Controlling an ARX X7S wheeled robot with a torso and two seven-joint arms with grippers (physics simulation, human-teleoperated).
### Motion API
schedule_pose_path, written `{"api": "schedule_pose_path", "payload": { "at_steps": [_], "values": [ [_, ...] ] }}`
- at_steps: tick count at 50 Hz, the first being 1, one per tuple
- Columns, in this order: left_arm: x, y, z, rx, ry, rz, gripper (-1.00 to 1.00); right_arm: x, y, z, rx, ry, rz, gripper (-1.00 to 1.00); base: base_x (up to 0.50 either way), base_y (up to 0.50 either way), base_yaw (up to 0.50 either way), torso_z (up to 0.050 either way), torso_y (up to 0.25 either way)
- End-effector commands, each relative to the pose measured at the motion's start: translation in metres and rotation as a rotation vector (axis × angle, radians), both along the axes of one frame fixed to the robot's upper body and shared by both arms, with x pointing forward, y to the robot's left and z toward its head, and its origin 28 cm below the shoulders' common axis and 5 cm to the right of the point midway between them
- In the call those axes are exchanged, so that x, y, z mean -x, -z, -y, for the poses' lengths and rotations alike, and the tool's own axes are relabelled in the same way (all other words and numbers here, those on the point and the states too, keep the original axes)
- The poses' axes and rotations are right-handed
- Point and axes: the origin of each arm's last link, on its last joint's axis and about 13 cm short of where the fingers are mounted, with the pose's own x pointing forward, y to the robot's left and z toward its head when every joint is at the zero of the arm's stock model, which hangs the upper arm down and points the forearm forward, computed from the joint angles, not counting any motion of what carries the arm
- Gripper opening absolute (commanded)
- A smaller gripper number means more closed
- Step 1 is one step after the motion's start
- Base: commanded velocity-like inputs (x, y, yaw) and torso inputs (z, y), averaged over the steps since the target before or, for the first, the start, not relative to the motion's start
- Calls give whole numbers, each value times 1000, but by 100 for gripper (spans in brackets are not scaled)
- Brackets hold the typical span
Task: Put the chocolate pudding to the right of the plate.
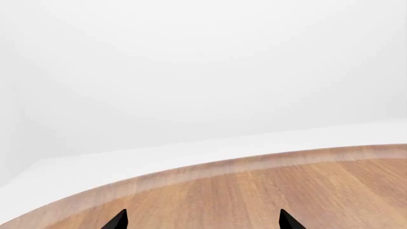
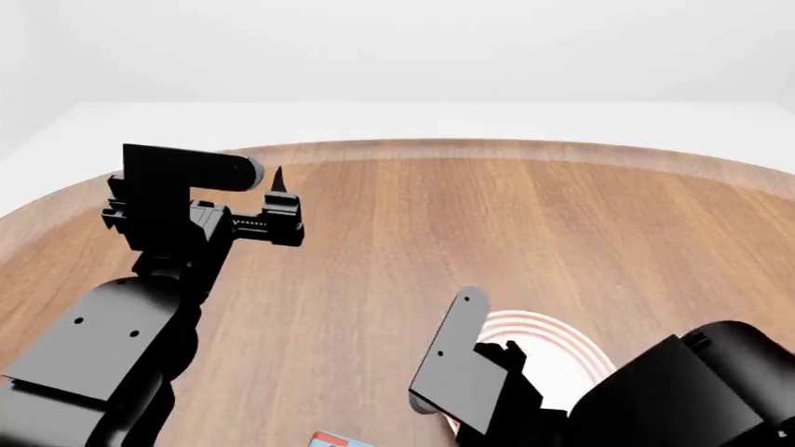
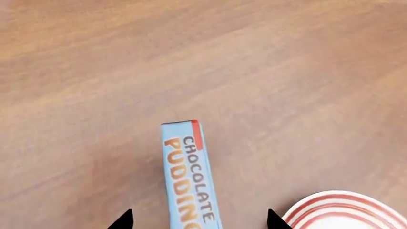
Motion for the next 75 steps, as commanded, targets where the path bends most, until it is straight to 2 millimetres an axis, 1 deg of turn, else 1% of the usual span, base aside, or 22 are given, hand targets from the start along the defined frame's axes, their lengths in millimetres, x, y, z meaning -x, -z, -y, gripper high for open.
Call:
{"api": "schedule_pose_path", "payload": {
  "at_steps": [1, 12, 28, 45, 52, 66, 69, 75],
  "values": [
    [0, 0, 0, 0, 1, 1, 100, -2, 13, -3, 58, -4, -37, 100, 0, 0, 0, 0, 0],
    [0, 0, 0, -1, 2, -1, 100, -16, 20, -3, 78, 27, -57, 100, 0, 0, 0, 0, 0],
    [0, 2, 0, 0, 2, -4, 100, -32, 47, -8, 120, 27, -139, 100, 0, 0, 0, 0, 0],
    [0, 2, 0, 1, 4, -4, 100, -36, 57, -12, 135, 3, -166, 100, 0, 0, 0, 0, 0],
    [-1, 3, 0, 0, 4, -6, 100, -33, 63, -15, 154, -37, -186, 100, 0, 0, 0, 0, 0],
    [1, 2, -1, 3, 3, -3, 100, -37, 69, -17, 167, -31, -198, 100, 0, 0, 0, 0, 0],
    [1, 1, -1, 3, 2, -2, 100, -38, 73, -18, 167, -35, -211, 100, 0, 0, 0, 0, 0],
    [1, 1, -1, 1, 4, -1, 100, -37, 88, -22, 201, -57, -251, 100, 0, 0, 0, 0, 0]
  ]
}}
